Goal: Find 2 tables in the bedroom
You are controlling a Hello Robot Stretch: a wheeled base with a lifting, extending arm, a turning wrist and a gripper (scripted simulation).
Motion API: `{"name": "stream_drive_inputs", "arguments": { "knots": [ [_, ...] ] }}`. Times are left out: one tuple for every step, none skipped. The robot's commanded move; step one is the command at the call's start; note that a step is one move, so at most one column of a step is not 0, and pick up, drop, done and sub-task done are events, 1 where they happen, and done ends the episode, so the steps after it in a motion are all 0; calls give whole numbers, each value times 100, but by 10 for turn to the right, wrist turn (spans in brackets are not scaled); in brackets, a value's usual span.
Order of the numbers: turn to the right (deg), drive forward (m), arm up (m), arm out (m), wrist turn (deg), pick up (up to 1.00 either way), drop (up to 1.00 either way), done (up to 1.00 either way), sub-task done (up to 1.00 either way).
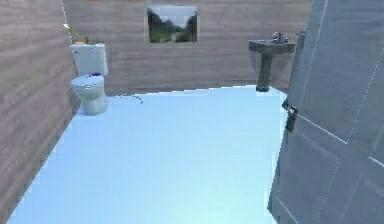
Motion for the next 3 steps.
{"name": "stream_drive_inputs", "arguments": {
  "knots": [
    [0,45,0,0,0,0,0,0,0],
    [90,0,0,0,0,0,0,0,0],
    [0,100,0,0,0,0,0,0,0]
  ]
}}
